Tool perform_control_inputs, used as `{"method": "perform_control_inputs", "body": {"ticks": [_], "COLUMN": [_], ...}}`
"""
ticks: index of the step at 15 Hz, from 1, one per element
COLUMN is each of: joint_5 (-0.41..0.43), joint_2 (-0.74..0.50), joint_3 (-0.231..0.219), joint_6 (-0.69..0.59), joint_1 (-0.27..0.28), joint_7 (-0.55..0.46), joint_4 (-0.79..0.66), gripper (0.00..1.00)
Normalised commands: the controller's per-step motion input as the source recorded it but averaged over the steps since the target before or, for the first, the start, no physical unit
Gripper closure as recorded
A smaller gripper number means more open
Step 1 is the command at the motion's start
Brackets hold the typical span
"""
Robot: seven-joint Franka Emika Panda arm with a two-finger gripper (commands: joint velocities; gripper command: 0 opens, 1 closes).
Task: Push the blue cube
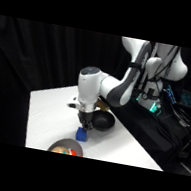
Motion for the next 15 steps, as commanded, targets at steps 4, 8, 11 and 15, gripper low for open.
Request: {"method": "perform_control_inputs", "body": {"ticks": [4,8,11,15], "joint_5": [-0.021,-0.007,-0.043,-0.038], "joint_2": [-0.40,-0.25,-0.25,-0.20], "joint_3": [0.037,0.022,0.010,0.008], "joint_6": [-0.51,-0.41,-0.37,-0.39], "joint_1": [0.003,-0.011,-0.009,-0.005], "joint_7": [-0.09,-0.10,-0.10,-0.06], "joint_4": [0.07,0.13,0.12,0.16], "gripper": [0.69,0.44,0.18,0.00]}}
